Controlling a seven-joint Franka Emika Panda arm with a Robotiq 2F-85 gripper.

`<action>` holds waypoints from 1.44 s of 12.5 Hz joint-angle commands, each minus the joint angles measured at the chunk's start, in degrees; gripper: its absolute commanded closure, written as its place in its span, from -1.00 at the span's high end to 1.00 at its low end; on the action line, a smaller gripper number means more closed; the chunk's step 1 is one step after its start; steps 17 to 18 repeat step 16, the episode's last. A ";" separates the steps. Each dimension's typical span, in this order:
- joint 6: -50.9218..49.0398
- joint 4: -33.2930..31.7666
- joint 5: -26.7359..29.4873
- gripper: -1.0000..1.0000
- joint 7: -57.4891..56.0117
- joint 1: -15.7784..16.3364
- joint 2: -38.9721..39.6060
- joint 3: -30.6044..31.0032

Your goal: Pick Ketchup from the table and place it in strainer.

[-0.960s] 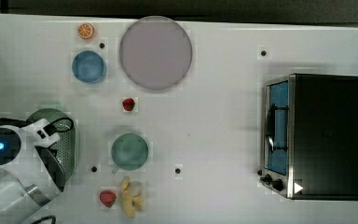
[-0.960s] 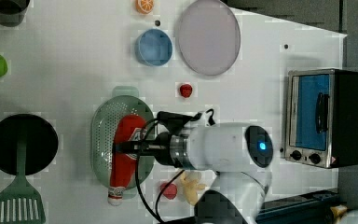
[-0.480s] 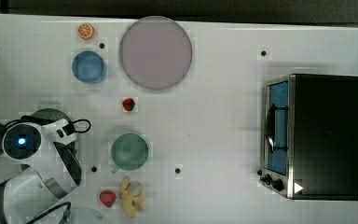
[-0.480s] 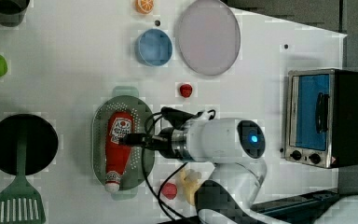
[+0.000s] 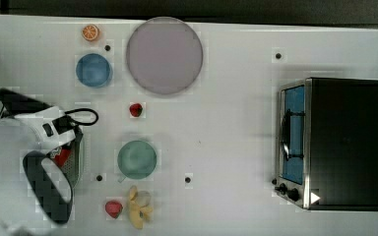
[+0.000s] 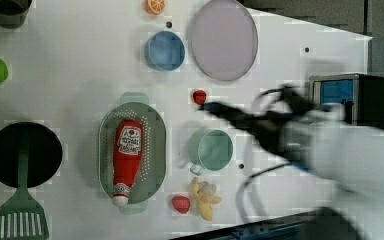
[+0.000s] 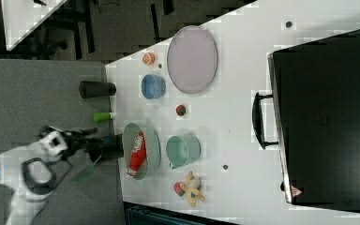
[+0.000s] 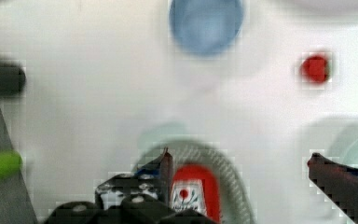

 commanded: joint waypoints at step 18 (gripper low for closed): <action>-36.04 11.34 1.77 1.00 -4.79 -6.02 -13.28 -26.80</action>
